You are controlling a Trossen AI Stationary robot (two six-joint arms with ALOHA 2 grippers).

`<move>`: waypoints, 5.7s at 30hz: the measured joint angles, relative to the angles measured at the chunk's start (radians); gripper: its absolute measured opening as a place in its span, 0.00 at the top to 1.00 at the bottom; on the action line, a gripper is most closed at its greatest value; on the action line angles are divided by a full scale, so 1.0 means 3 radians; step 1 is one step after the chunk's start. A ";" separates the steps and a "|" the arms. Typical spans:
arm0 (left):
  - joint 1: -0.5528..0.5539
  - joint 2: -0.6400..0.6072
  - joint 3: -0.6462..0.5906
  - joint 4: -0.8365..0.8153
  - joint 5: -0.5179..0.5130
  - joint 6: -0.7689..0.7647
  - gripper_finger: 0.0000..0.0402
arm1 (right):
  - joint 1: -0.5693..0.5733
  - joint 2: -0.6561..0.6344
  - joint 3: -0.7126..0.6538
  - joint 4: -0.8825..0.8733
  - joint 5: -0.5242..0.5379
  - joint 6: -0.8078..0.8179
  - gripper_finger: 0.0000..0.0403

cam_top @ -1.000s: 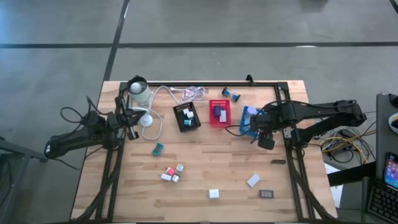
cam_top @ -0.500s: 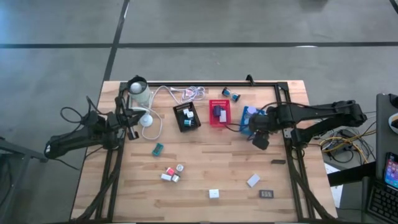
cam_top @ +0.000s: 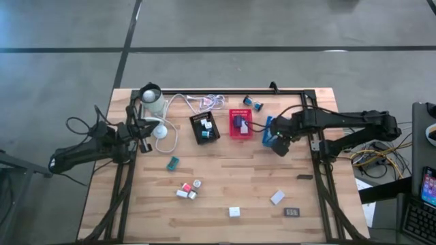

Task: Pick & Place Office items
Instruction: Put the pink hourglass into the blue bin, then put the light blue digital clock into the red bin

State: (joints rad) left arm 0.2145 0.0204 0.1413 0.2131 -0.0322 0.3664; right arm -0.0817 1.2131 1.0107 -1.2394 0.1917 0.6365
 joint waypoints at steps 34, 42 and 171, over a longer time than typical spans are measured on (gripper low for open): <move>0.0000 0.0000 0.0000 -0.0011 0.0004 -0.0106 0.97 | -0.0366 0.0742 -0.0128 0.0411 -0.0220 -0.0263 0.52; 0.0000 0.0000 0.0000 -0.0012 0.0005 -0.0168 0.97 | -0.0373 0.0676 -0.0253 0.0516 -0.0265 -0.0304 0.51; -0.0001 0.0586 0.0056 -0.0510 0.0364 -0.0378 0.97 | 0.0586 -0.3876 -0.3335 0.4640 -0.0152 -0.2154 0.97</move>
State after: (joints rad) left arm 0.2142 0.1963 0.1581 0.0601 0.0769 0.2531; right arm 0.0941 0.0504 0.0101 0.1527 0.1460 -0.0097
